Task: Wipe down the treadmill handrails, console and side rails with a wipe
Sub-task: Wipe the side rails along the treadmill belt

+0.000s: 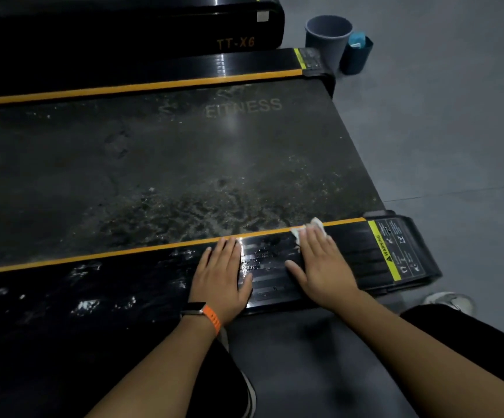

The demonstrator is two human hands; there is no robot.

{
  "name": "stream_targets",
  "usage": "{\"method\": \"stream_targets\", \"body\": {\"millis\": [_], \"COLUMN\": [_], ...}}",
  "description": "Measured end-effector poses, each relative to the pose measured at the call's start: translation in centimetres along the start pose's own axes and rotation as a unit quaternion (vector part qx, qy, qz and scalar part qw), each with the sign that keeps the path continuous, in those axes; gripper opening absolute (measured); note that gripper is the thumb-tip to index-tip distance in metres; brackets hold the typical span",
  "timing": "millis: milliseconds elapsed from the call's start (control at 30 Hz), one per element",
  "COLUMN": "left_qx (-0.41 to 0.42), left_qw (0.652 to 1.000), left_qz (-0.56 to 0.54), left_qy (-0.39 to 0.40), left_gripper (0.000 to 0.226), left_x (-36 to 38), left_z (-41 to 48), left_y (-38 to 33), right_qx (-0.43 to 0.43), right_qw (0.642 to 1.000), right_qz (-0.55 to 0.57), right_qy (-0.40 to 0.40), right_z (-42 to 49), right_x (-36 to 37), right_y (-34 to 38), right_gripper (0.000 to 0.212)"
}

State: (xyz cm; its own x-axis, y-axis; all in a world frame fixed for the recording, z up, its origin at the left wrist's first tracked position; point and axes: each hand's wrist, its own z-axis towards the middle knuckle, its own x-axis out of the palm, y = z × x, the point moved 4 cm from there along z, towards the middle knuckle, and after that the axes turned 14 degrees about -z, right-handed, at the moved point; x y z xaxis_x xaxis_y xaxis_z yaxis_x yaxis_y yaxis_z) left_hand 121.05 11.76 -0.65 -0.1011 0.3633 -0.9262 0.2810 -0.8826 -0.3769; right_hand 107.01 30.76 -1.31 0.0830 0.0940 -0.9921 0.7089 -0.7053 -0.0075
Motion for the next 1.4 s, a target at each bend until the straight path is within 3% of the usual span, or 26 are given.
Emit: {"method": "stream_targets", "body": {"millis": [67,167,267,333,433,533,633,733,833,933,1100,1233,1333,1400], "left_qx": [0.003,-0.002,-0.003,0.000,0.008,0.012,0.009,0.001,0.002,0.000,-0.001,0.003,0.002,0.000], "left_qw": [1.000,1.000,1.000,1.000,1.000,1.000,1.000,1.000,1.000,1.000,1.000,1.000,1.000,1.000], "left_qz": [-0.001,0.000,0.001,0.003,0.003,-0.001,0.005,0.011,0.013,0.014,0.017,0.018,0.017,0.018], "left_qy": [-0.009,-0.002,0.001,0.000,-0.014,-0.023,-0.019,-0.008,-0.009,-0.007,-0.008,-0.011,-0.007,-0.004], "left_gripper": [0.073,0.073,0.073,0.073,0.072,0.071,0.071,0.072,0.073,0.073,0.073,0.073,0.074,0.074], "left_x": [0.0,0.0,0.2,0.2,0.0,0.0,0.0,0.1,0.1,0.0,0.1,0.1,0.1,0.1], "left_z": [-0.1,0.0,0.1,0.1,0.0,0.0,-0.1,0.0,0.0,0.0,0.0,0.0,0.1,0.1], "left_y": [0.1,0.2,0.3,0.3,0.1,0.1,0.2,0.3,0.2,0.1,0.2,0.1,0.1,0.2], "right_qx": [-0.037,-0.056,0.026,0.047,-0.019,-0.049,0.017,0.064,0.014,-0.029,0.053,-0.003,-0.032,0.002], "right_qw": [0.999,0.996,0.999,0.999,1.000,0.998,0.999,0.998,1.000,0.998,0.997,0.999,0.997,0.997], "right_qz": [-0.005,-0.056,-0.036,-0.015,-0.001,-0.029,-0.039,-0.027,-0.025,-0.059,-0.049,-0.043,-0.074,-0.081], "right_qy": [0.025,0.033,0.019,0.020,0.012,0.011,0.003,0.004,0.004,0.020,0.011,0.003,0.006,0.001], "right_z": [0.7,0.5,-0.3,0.0,0.4,0.1,-1.1,-1.5,-1.3,-1.7,-2.9,-2.2,-2.7,-3.6], "right_x": [-0.3,-0.4,-0.1,-0.1,-0.1,-0.2,0.2,0.4,0.6,0.1,0.3,0.7,0.3,0.3], "right_y": [1.3,-1.0,-3.4,-1.3,3.4,2.5,-1.6,-0.5,3.0,1.4,-0.9,4.1,2.1,-0.6], "right_gripper": [0.114,0.104,0.100,0.104,0.109,0.105,0.096,0.098,0.104,0.101,0.099,0.103,0.099,0.096]}}
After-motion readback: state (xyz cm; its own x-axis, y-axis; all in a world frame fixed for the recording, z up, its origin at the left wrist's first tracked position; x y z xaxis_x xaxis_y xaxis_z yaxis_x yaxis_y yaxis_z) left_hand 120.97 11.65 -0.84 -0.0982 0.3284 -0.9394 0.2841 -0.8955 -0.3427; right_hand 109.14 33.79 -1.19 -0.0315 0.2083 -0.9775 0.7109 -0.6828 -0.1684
